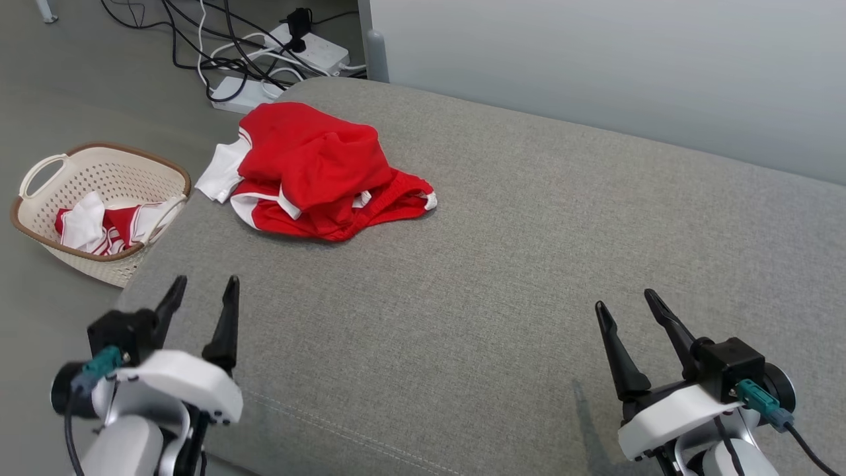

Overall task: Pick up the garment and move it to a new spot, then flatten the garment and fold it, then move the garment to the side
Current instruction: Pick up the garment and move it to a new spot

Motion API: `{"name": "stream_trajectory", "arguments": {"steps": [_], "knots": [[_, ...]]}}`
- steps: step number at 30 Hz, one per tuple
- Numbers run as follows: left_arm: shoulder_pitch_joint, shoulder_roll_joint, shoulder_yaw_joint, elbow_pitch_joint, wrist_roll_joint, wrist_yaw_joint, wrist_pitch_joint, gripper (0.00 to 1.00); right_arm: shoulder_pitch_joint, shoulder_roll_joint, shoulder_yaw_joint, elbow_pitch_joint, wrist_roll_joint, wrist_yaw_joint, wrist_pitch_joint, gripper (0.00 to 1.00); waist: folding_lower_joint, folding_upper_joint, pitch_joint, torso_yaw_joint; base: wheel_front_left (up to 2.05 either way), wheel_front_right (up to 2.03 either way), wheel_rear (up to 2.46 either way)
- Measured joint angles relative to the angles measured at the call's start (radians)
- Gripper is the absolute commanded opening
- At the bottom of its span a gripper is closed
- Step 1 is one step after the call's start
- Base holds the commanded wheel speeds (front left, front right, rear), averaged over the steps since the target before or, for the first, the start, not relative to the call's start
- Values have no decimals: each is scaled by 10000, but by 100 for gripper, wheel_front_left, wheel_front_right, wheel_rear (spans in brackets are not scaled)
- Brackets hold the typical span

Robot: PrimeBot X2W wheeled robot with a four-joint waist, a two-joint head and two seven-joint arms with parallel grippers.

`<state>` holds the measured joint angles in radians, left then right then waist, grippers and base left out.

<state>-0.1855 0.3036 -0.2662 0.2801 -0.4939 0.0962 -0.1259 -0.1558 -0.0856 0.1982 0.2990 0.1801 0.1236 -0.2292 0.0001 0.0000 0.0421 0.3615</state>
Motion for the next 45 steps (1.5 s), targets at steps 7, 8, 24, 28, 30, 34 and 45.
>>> {"name": "stream_trajectory", "arguments": {"steps": [7,8,24,28,30,34,45], "knots": [[-2468,525,290,-357,-732,-499,1862,100,-354,-59,31,-288,-75,0,17,100,0,0,453,-414,0,0,0],[-2889,594,385,-337,-949,-606,2205,100,-430,-58,23,-347,-132,0,35,100,0,0,548,-511,0,0,0],[-6888,2343,1701,4234,-2748,-1624,5292,100,-1548,205,161,-1269,-752,0,27,100,0,0,2926,-3052,0,0,0],[-7041,2594,1910,5051,-3127,-1818,5570,100,-1773,228,245,-1277,-752,0,-2,100,0,0,3542,-3500,0,0,0],[-7053,2612,1971,5465,-3273,-1933,5584,100,-1944,238,305,-1277,-754,0,-52,100,0,0,3935,-3735,0,0,0],[-7059,2610,1967,5948,-3407,-2019,5641,100,-2157,244,370,-1269,-738,0,-88,100,0,0,4314,-3927,0,0,0],[-7062,2598,1760,6460,-3492,-2109,5283,0,-2341,247,433,-1214,-619,0,-102,100,0,0,4510,-3993,0,0,0]]}}
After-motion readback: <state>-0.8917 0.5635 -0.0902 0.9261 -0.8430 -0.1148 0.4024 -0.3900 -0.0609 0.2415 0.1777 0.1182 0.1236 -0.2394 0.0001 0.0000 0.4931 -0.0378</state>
